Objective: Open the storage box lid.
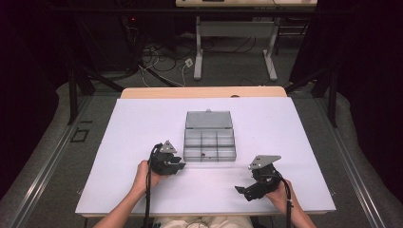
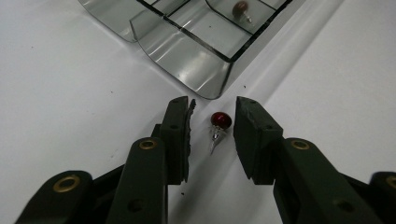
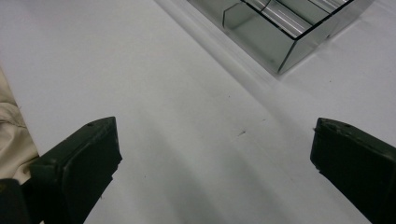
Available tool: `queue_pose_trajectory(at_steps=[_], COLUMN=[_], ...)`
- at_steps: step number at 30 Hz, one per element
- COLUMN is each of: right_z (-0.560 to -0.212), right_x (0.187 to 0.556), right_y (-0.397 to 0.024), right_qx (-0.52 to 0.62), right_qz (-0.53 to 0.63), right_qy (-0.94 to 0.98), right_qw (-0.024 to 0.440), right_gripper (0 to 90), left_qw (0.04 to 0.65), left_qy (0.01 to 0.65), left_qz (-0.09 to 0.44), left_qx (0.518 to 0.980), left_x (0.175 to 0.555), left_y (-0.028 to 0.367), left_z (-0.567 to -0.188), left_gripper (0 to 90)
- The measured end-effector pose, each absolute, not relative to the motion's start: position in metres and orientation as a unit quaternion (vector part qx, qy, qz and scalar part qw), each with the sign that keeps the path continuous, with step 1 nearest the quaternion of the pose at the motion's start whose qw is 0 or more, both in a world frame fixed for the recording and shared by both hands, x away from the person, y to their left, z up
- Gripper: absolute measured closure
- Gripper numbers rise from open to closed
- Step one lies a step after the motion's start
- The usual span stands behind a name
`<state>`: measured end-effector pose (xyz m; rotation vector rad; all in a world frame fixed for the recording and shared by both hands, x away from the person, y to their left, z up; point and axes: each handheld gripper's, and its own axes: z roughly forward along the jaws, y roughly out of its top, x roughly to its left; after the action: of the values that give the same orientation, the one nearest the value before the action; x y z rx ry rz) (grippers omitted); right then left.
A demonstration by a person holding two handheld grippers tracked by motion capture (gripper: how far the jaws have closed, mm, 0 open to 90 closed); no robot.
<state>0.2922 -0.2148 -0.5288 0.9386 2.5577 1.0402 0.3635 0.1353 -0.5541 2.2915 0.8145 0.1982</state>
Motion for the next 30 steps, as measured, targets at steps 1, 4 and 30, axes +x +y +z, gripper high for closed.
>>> queue_pose_trajectory(at_steps=[1,4,30], right_z=[-0.5287,-0.5292,-0.5288], right_x=[0.2922,0.2923,0.2902], right_y=[-0.2150,-0.2158,-0.2133], right_qx=[0.321,0.321,0.315], right_qz=[0.354,0.353,0.351], right_qy=[0.871,0.872,0.874], right_qw=[0.113,0.111,0.115], right_gripper=[0.8,0.8,0.9], left_qw=[0.345,0.348,0.347], left_qy=[0.313,0.314,0.316], left_qz=[0.075,0.076,0.080], left_qx=[0.882,0.880,0.879], left_x=[0.3638,0.3643,0.3608], left_y=[0.1352,0.1347,0.1352], left_z=[-0.5542,-0.5551,-0.5549], left_gripper=[65.9,69.3,79.3])
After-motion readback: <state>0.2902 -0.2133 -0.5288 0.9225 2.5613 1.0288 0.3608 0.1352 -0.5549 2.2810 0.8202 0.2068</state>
